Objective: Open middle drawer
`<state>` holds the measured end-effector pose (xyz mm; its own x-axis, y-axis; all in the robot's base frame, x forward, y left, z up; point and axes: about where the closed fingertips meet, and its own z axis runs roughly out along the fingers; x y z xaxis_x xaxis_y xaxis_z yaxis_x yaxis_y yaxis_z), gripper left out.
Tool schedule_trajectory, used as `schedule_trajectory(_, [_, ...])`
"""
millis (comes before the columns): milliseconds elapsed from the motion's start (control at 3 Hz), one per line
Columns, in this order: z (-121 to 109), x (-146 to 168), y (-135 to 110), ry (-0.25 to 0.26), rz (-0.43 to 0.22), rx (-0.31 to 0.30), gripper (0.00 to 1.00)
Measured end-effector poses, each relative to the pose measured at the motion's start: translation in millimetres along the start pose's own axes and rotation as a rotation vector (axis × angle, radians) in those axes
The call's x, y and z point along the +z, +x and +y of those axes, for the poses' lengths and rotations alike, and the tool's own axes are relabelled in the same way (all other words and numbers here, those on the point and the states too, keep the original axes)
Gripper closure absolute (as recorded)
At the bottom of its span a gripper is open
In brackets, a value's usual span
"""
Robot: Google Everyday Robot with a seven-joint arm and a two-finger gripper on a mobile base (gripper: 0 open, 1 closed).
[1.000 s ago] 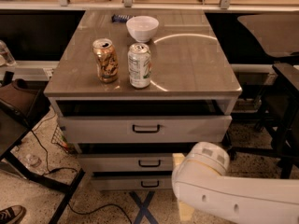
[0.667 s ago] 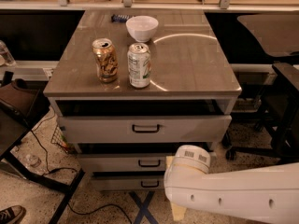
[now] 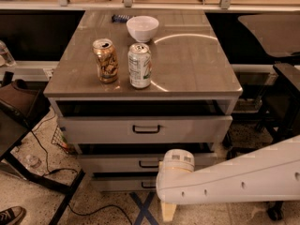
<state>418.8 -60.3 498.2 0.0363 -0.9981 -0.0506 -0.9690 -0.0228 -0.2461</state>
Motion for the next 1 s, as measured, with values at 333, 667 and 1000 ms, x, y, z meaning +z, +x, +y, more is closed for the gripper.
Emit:
schedule_trajectory(333, [0, 24, -10, -0.012, -0.019, 0.043, 0.0])
schedule_trajectory(667, [1, 29, -11, -0.015, -0.015, 0.055, 0.0])
schedule_trajectory(1000, [-1, 42, -23, -0.02, 0.033, 0.022, 0.0])
